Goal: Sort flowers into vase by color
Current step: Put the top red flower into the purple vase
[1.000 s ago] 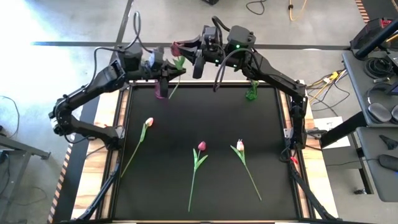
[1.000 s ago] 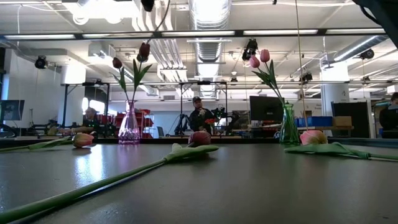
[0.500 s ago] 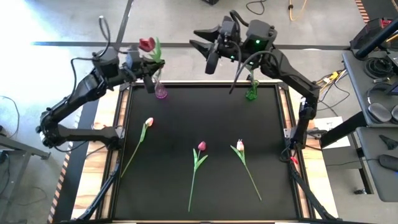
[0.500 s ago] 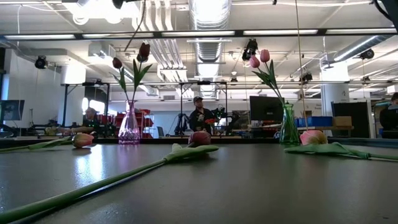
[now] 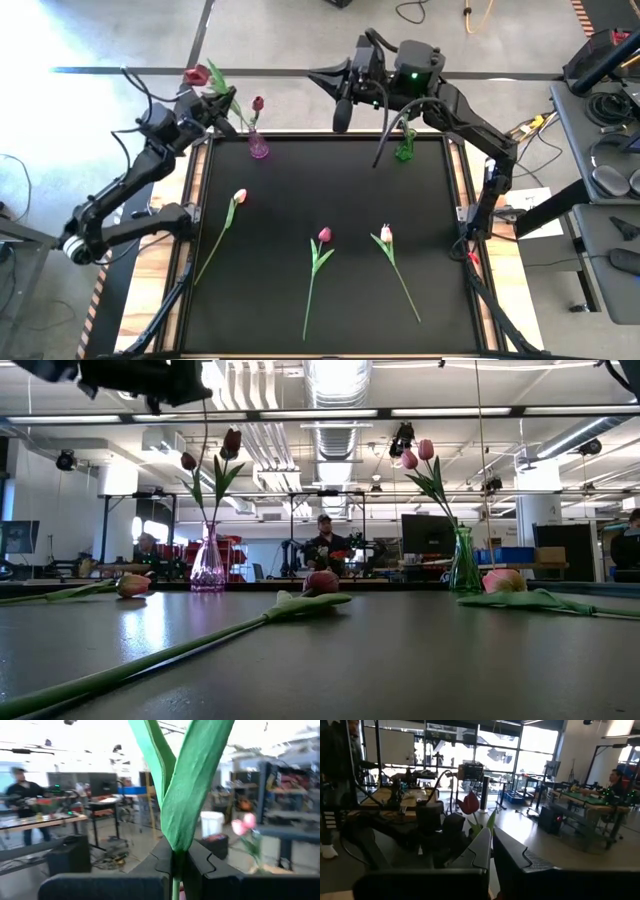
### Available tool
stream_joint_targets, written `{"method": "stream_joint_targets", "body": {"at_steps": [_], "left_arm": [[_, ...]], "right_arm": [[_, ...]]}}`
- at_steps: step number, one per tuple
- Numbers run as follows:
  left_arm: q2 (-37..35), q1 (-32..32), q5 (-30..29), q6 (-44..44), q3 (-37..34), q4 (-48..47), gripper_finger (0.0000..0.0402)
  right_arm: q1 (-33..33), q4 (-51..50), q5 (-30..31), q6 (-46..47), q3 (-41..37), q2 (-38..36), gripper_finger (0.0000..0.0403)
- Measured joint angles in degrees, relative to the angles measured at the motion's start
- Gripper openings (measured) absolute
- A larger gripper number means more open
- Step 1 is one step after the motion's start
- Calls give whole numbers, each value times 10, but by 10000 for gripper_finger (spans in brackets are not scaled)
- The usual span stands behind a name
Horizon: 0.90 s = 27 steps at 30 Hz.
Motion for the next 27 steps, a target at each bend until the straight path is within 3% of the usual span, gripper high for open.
{"method": "stream_joint_targets", "body": {"at_steps": [9, 19, 27], "left_arm": [[94, 56, 7, -47, -65, 187, 0], [195, 60, 11, -41, -46, 240, 0], [210, 61, 11, -38, -60, 263, 0]], "right_arm": [[0, 6, 4, -22, 0, 0, 11], [0, 7, 3, -35, 0, 0, 11], [0, 7, 3, -38, 0, 1, 11]]}}
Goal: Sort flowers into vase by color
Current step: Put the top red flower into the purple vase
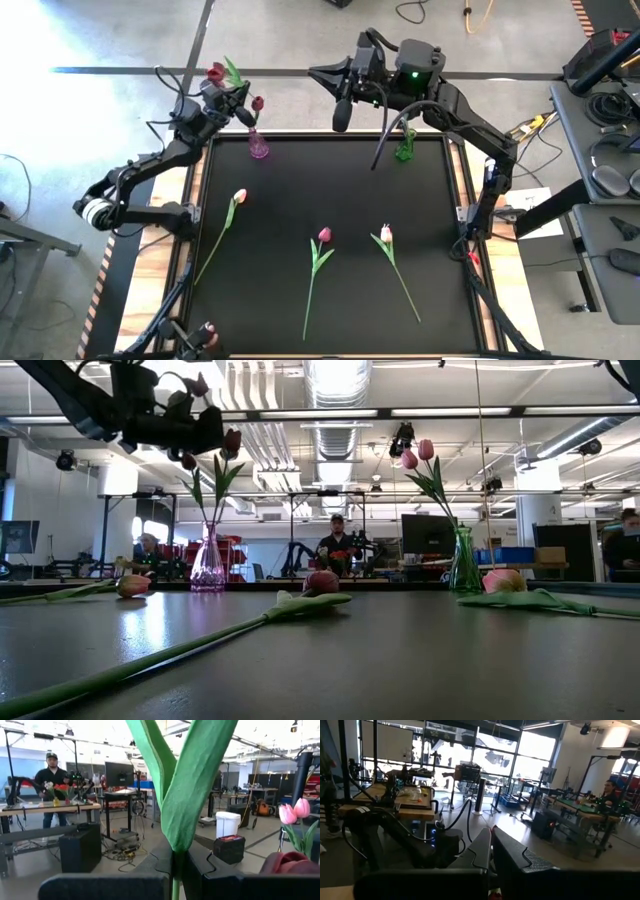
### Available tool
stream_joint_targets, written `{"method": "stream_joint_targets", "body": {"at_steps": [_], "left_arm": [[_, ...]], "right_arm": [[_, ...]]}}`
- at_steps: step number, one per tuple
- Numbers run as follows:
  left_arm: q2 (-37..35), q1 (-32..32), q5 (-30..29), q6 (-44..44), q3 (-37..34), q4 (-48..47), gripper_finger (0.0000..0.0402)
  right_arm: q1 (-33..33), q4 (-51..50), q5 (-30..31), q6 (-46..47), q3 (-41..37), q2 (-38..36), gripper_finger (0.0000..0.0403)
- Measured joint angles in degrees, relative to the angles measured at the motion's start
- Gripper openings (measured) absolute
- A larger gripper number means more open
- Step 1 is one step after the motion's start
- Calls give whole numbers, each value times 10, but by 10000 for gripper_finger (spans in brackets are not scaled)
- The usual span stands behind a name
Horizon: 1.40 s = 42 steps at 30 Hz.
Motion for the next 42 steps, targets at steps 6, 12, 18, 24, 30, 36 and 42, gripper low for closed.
{"method": "stream_joint_targets", "body": {"at_steps": [6, 12, 18, 24, 30, 36, 42], "left_arm": [[-28, 0, 0, 1, -4, -1, 0], [-42, 1, -4, 11, -4, -21, 0], [-42, 1, -5, 13, -28, -26, 0], [-42, 0, -5, 12, -46, -26, 7], [-44, 0, -5, 14, -48, -49, 45], [-52, 0, -5, 15, -42, -105, 88], [-86, 0, -5, 17, -42, -132, 109]], "right_arm": [[0, 0, 0, -6, 0, 0, 11], [0, 2, 0, -9, 0, 0, 11], [0, 4, 0, -9, 0, 0, 11], [0, 4, 0, -9, 0, 0, 11], [0, 4, 0, -9, 0, 0, 11], [0, 4, 0, -9, 0, 0, 11], [0, 4, 0, -6, 0, 0, 11]]}}
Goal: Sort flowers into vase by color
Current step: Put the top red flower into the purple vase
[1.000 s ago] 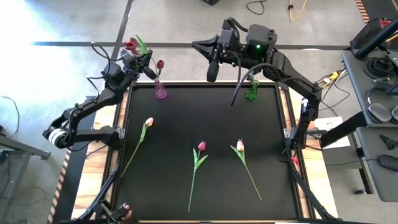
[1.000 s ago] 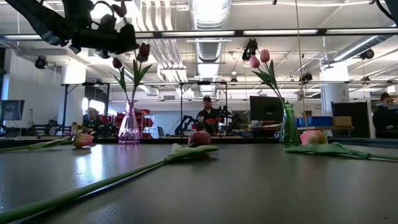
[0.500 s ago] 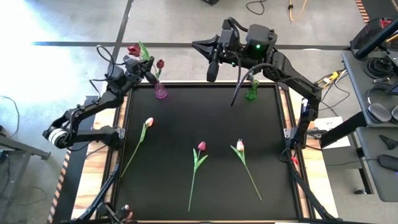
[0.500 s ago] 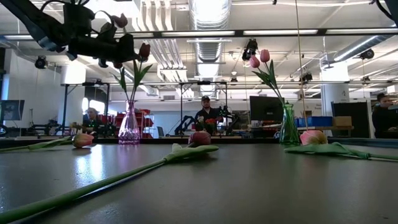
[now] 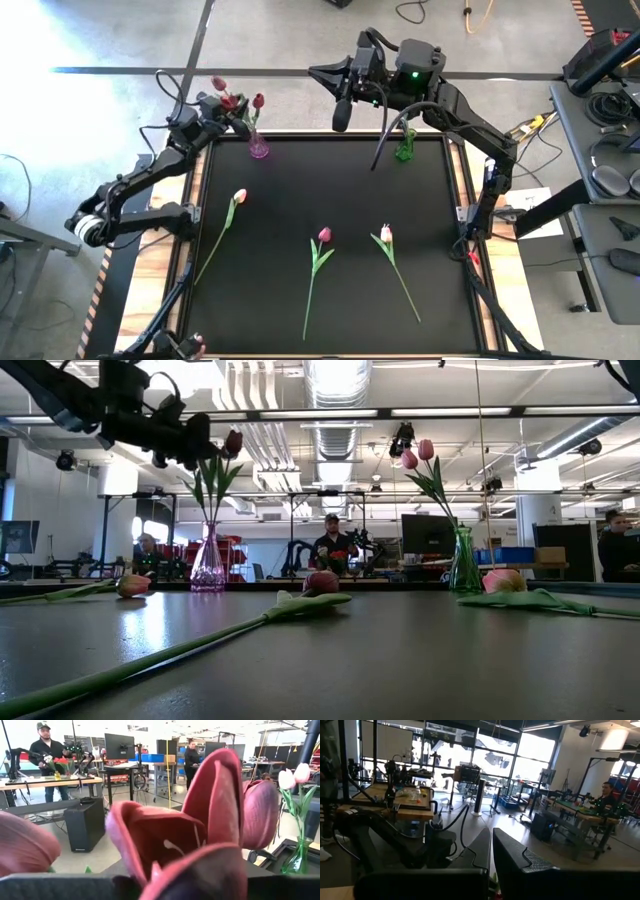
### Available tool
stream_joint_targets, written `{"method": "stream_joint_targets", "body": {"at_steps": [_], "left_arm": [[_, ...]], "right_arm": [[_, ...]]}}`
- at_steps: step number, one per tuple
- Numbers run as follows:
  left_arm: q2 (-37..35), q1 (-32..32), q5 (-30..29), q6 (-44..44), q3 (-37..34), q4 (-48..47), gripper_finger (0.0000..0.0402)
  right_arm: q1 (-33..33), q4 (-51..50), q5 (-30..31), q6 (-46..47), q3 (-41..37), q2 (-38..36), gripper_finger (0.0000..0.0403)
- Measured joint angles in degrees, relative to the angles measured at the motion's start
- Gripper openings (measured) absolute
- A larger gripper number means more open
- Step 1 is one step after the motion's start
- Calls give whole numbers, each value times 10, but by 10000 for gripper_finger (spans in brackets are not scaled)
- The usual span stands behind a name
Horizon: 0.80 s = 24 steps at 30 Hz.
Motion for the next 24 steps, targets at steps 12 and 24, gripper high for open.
{"method": "stream_joint_targets", "body": {"at_steps": [12, 24], "left_arm": [[-27, 0, -2, 27, -29, -85, 37], [-76, 0, -24, 44, 19, -196, 92]], "right_arm": [[0, -2, 0, 4, 0, 3, 11], [0, -9, 0, 9, 0, 7, 11]]}}
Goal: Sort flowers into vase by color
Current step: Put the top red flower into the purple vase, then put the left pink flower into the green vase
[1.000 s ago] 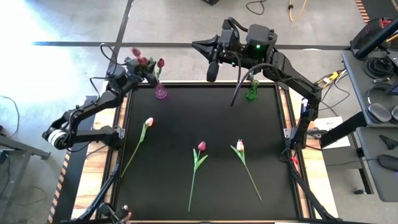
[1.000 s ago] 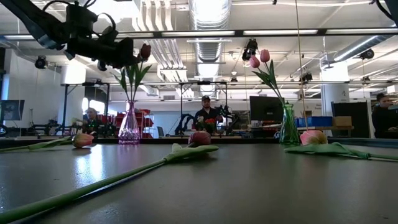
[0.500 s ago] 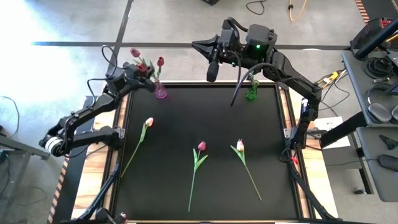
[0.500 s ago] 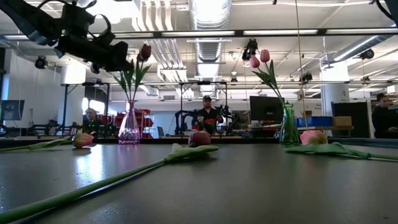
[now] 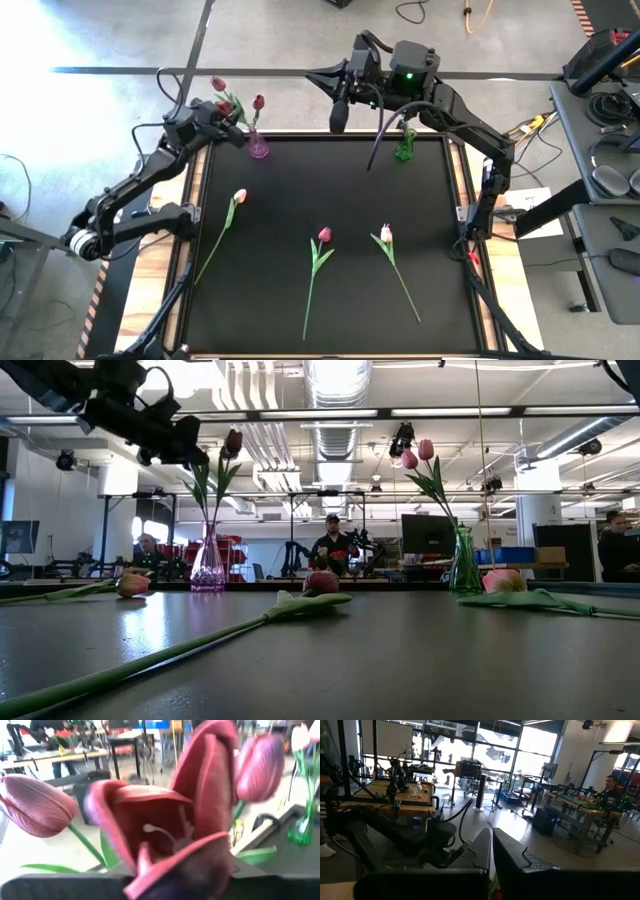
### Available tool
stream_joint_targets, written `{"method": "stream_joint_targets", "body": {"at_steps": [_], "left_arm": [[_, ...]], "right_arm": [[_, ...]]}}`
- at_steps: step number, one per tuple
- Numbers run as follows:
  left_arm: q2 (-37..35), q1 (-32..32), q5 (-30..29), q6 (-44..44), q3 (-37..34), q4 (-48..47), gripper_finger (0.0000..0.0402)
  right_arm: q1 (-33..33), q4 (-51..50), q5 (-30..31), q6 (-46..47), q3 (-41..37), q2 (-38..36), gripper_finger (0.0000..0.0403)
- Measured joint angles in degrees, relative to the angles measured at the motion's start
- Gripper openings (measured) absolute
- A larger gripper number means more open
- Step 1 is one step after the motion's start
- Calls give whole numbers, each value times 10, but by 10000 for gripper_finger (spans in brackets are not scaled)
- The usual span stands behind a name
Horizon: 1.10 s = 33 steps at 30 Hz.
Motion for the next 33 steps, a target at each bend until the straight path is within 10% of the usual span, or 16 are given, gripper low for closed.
{"method": "stream_joint_targets", "body": {"at_steps": [14, 33], "left_arm": [[-75, 0, -4, 42, 68, -264, 228], [-204, -55, -2, -66, 217, -727, 231]], "right_arm": [[0, -9, 0, -2, 0, 0, 11], [0, -93, 0, -4, 0, -10, 11]]}}
